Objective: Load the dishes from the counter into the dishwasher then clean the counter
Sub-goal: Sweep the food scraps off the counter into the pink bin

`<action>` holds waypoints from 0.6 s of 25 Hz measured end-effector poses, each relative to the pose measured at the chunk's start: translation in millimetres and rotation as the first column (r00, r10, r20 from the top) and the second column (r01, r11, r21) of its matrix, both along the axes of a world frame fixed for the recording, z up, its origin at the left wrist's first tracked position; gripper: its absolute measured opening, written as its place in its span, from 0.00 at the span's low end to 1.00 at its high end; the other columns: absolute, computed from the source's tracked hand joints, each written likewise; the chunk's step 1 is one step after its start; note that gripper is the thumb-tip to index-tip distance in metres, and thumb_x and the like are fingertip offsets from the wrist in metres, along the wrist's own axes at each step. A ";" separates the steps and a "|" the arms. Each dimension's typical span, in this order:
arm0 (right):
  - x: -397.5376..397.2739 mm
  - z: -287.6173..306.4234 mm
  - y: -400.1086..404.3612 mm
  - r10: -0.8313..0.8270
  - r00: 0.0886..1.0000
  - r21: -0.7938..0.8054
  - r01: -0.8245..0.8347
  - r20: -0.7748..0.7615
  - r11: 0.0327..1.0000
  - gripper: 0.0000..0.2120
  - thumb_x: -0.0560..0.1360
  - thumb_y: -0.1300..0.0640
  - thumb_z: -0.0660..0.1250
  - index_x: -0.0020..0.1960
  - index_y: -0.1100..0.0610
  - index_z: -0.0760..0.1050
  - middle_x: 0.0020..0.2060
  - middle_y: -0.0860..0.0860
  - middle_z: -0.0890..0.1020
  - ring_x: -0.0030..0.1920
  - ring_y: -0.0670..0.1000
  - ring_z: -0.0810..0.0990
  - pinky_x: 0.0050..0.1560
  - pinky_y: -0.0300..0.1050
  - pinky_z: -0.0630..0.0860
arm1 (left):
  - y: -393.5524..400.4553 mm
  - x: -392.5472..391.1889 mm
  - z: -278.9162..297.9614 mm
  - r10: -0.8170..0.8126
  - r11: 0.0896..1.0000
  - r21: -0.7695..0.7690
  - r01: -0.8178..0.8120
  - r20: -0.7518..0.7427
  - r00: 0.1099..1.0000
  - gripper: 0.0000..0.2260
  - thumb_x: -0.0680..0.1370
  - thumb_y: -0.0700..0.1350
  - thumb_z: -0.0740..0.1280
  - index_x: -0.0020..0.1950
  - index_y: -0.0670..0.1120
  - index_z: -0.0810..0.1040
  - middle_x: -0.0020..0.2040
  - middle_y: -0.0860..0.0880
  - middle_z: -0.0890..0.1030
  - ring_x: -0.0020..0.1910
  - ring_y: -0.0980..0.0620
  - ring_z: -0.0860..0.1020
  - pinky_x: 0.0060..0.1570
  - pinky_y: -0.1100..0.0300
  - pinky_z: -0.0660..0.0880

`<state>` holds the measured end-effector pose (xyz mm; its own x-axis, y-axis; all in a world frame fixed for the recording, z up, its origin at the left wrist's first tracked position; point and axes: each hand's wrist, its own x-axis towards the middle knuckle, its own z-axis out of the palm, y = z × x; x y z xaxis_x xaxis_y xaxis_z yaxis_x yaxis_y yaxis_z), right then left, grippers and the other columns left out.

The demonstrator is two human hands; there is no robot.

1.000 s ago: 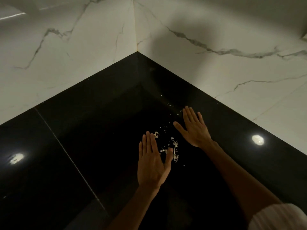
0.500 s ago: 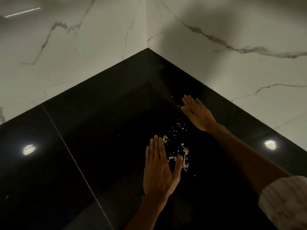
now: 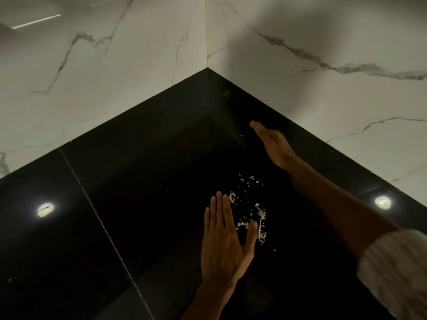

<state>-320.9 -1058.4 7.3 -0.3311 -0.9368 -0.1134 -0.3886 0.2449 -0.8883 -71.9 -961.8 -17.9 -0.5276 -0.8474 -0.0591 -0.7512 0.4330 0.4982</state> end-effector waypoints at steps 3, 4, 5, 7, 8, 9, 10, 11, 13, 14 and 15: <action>-4.2 -22.6 -31.0 0.259 0.838 0.251 -0.152 -0.480 0.956 0.23 0.85 0.48 0.44 0.78 0.54 0.56 0.78 0.49 0.56 0.78 0.45 0.50 0.77 0.44 0.44 | -0.2 -0.4 -0.3 0.019 1.000 -0.003 -0.019 0.015 1.000 0.37 0.78 0.71 0.41 0.78 0.50 0.35 0.78 0.53 0.35 0.76 0.58 0.33 0.72 0.61 0.33; -1.3 -25.9 -29.3 0.321 0.788 0.275 -0.199 -0.526 0.941 0.23 0.85 0.49 0.44 0.78 0.55 0.55 0.78 0.50 0.56 0.78 0.45 0.49 0.76 0.42 0.43 | 0.2 -0.3 -0.4 0.013 1.000 -0.009 -0.013 0.023 1.000 0.37 0.78 0.71 0.40 0.78 0.50 0.35 0.78 0.53 0.35 0.76 0.57 0.33 0.72 0.61 0.33; 3.4 -25.6 -21.3 0.344 0.770 0.255 -0.241 -0.537 0.936 0.23 0.85 0.50 0.44 0.78 0.56 0.56 0.78 0.50 0.56 0.78 0.45 0.50 0.77 0.43 0.44 | 0.4 -0.2 0.1 0.004 1.000 -0.011 -0.003 0.029 1.000 0.37 0.78 0.71 0.40 0.78 0.50 0.35 0.78 0.52 0.35 0.76 0.57 0.33 0.72 0.61 0.33; 15.7 -22.4 1.7 0.372 0.781 0.164 -0.337 -0.501 0.927 0.24 0.84 0.46 0.45 0.77 0.55 0.57 0.78 0.49 0.58 0.77 0.43 0.51 0.78 0.46 0.47 | 0.6 -0.3 1.4 0.012 1.000 -0.012 -0.012 0.029 1.000 0.37 0.78 0.70 0.41 0.78 0.49 0.36 0.78 0.52 0.35 0.76 0.57 0.33 0.73 0.60 0.33; 24.0 -21.7 17.3 0.396 0.780 0.148 -0.373 -0.484 0.916 0.26 0.83 0.43 0.44 0.77 0.54 0.58 0.77 0.48 0.58 0.77 0.42 0.51 0.78 0.46 0.48 | 0.8 -0.5 1.5 0.014 1.000 -0.014 -0.013 0.023 1.000 0.37 0.78 0.70 0.41 0.78 0.49 0.36 0.78 0.51 0.35 0.76 0.56 0.33 0.73 0.60 0.34; 33.5 -23.9 35.0 0.420 0.767 0.154 -0.398 -0.485 0.904 0.29 0.82 0.40 0.42 0.77 0.53 0.58 0.77 0.46 0.58 0.77 0.41 0.51 0.78 0.44 0.47 | 1.2 -1.0 1.4 0.012 1.000 -0.017 -0.012 0.020 1.000 0.36 0.79 0.70 0.42 0.78 0.48 0.37 0.79 0.51 0.36 0.76 0.56 0.34 0.73 0.60 0.34; 43.9 -26.2 52.7 0.449 0.754 0.160 -0.427 -0.479 0.890 0.31 0.80 0.39 0.40 0.77 0.52 0.58 0.76 0.44 0.58 0.77 0.40 0.50 0.77 0.41 0.46 | 1.2 -1.6 1.5 0.014 1.000 -0.020 -0.014 0.018 1.000 0.36 0.79 0.69 0.42 0.78 0.48 0.37 0.79 0.51 0.36 0.76 0.56 0.34 0.73 0.60 0.34; 53.8 -26.2 67.6 0.479 0.765 0.165 -0.456 -0.431 0.875 0.30 0.81 0.39 0.40 0.76 0.51 0.60 0.76 0.43 0.59 0.77 0.39 0.51 0.77 0.38 0.46 | 1.2 -1.9 0.5 0.016 1.000 -0.024 -0.016 0.025 1.000 0.36 0.79 0.69 0.42 0.78 0.48 0.38 0.79 0.50 0.37 0.77 0.56 0.34 0.73 0.59 0.34; 62.9 -17.9 85.8 0.442 0.878 0.110 -0.428 -0.185 0.897 0.26 0.83 0.41 0.44 0.72 0.50 0.69 0.73 0.41 0.67 0.74 0.36 0.60 0.73 0.32 0.53 | 2.0 -1.6 0.5 0.011 0.999 -0.033 -0.009 0.046 0.999 0.37 0.79 0.70 0.41 0.79 0.47 0.38 0.79 0.50 0.38 0.77 0.55 0.35 0.73 0.59 0.34; 60.3 -11.9 87.2 0.337 0.941 0.052 -0.335 -0.038 0.941 0.24 0.83 0.43 0.47 0.69 0.51 0.72 0.70 0.42 0.71 0.71 0.35 0.65 0.70 0.29 0.58 | 2.1 -1.7 0.6 0.012 0.999 -0.038 -0.010 0.047 0.999 0.37 0.79 0.70 0.41 0.79 0.47 0.38 0.79 0.50 0.37 0.77 0.55 0.34 0.73 0.60 0.34; 53.1 -5.4 83.6 0.193 0.980 0.002 -0.193 0.054 0.981 0.22 0.83 0.45 0.50 0.68 0.51 0.74 0.69 0.43 0.73 0.68 0.35 0.68 0.67 0.28 0.62 | 1.5 -1.5 1.1 0.013 0.999 -0.037 -0.011 0.044 0.999 0.37 0.79 0.70 0.41 0.79 0.48 0.38 0.79 0.50 0.37 0.77 0.56 0.34 0.73 0.60 0.33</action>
